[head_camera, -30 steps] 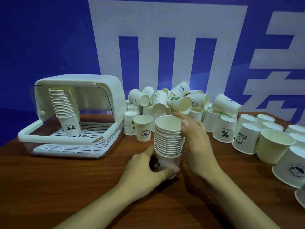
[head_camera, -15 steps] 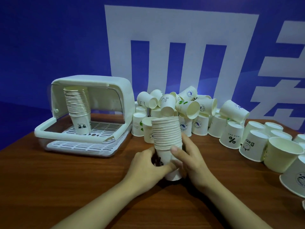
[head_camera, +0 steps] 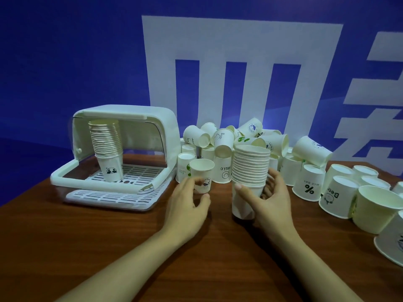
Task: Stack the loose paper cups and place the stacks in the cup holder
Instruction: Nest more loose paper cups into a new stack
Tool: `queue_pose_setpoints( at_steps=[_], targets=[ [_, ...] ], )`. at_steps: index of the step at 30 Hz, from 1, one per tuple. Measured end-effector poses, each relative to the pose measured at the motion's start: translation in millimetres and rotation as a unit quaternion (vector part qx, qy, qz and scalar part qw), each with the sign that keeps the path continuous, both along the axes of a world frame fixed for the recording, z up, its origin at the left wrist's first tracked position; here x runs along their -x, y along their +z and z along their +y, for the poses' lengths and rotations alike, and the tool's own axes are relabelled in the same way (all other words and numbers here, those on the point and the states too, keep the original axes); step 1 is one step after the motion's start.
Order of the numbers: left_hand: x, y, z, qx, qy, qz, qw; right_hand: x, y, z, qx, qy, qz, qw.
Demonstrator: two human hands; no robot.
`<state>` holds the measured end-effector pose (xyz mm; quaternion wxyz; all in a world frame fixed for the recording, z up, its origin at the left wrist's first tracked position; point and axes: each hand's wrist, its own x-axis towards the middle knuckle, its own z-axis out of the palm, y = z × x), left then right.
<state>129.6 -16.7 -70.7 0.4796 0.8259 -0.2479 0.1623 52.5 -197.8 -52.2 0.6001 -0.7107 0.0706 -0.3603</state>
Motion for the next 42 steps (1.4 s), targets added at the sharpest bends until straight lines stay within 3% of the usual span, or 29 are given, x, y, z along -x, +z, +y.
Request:
queue_pose_setpoints(
  at_steps=[3, 5, 13, 17, 20, 25, 28, 34, 42],
  targets=[
    [-19.0, -1.1, -8.9, -0.056, 0.044, -0.103, 0.992, -4.8, -9.8, -6.5, 0.034, -0.018, 0.019, 0.999],
    [-28.0, 1.0, -17.1, -0.041, 0.075, -0.111, 0.990, -6.9, -15.5, -6.2, 0.037, -0.006, 0.020, 0.999],
    [-53.1, 4.9, -26.4, 0.021, 0.145, 0.116, 0.982, -12.9, -18.7, -2.8, 0.072, -0.005, 0.016, 0.997],
    [-65.8, 2.8, -33.0, 0.035, 0.145, 0.150, 0.977, -12.7, -18.5, -1.4, 0.068, 0.003, 0.016, 0.998],
    [-65.5, 0.5, -31.6, 0.103, 0.137, 0.154, 0.973, -13.8, -21.4, -4.0, 0.044, 0.008, 0.017, 0.999],
    [-39.3, 53.0, -38.1, 0.287, 0.046, 0.118, 0.949, -13.3, -20.7, -4.1, 0.039, 0.007, 0.013, 0.999],
    [-19.6, 94.0, -43.2, 0.332, -0.045, 0.109, 0.936, -11.9, -20.8, -2.5, 0.061, 0.024, 0.023, 0.998],
    [3.7, 110.2, -43.6, 0.278, -0.115, 0.039, 0.953, -11.1, -19.9, -2.3, 0.080, 0.041, 0.031, 0.995],
    [1.9, 71.4, -59.8, 0.249, -0.150, 0.096, 0.952, -11.8, -20.1, -2.1, 0.059, 0.053, 0.011, 0.997]
  ],
)
